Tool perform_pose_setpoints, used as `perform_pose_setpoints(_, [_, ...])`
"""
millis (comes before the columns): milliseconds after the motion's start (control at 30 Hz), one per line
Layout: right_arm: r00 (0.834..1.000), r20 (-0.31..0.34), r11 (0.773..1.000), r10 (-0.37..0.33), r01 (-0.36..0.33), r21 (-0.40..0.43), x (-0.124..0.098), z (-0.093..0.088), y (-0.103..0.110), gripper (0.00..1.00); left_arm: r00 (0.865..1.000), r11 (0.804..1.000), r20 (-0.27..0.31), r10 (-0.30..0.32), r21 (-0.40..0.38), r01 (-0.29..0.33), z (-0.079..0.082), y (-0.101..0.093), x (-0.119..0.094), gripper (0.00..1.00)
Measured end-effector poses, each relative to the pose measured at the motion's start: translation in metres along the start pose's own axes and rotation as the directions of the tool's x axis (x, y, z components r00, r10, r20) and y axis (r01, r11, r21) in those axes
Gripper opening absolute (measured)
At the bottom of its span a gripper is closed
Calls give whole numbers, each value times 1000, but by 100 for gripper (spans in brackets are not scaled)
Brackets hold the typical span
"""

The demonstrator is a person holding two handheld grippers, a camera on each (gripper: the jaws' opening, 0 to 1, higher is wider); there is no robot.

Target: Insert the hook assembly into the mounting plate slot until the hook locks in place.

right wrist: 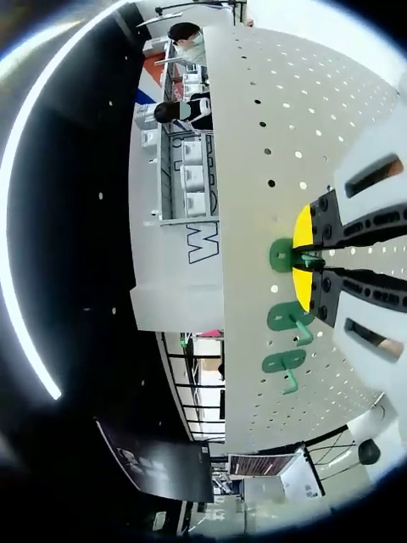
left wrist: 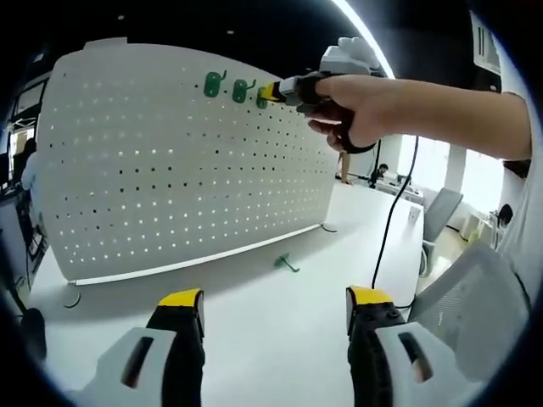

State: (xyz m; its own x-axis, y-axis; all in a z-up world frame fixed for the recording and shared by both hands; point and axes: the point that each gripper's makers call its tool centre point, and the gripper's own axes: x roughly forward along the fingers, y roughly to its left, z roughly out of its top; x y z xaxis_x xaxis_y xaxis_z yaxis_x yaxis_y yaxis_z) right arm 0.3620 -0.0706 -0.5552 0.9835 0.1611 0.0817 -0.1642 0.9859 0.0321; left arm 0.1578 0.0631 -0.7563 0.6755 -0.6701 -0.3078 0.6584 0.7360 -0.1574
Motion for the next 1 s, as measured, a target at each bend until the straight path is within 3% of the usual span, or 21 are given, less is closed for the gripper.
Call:
perform_pose_setpoints(233, [996,-22,995,88,-89,-46,-1,-3,10,19,1000,1000,-7,-6,9,6,-1,-2,2,70])
perform_pose_setpoints(667, [982,-9,981,191,-191,-34,-17,-11,21,42,1000,1000,-12,-3,4,3,-3,-1,1,70])
perform_pose_setpoints(733, [979,-21,976,205,-206,-66,-20,-14,24,42,1000,1000,-12,-5,7,5,-3,-1,1,70])
perform_pose_setpoints(1000, [970,-18,969,241,-241,-45,-23,-15,32,42,1000,1000,-12,-1,7,1,-3,0,1,70])
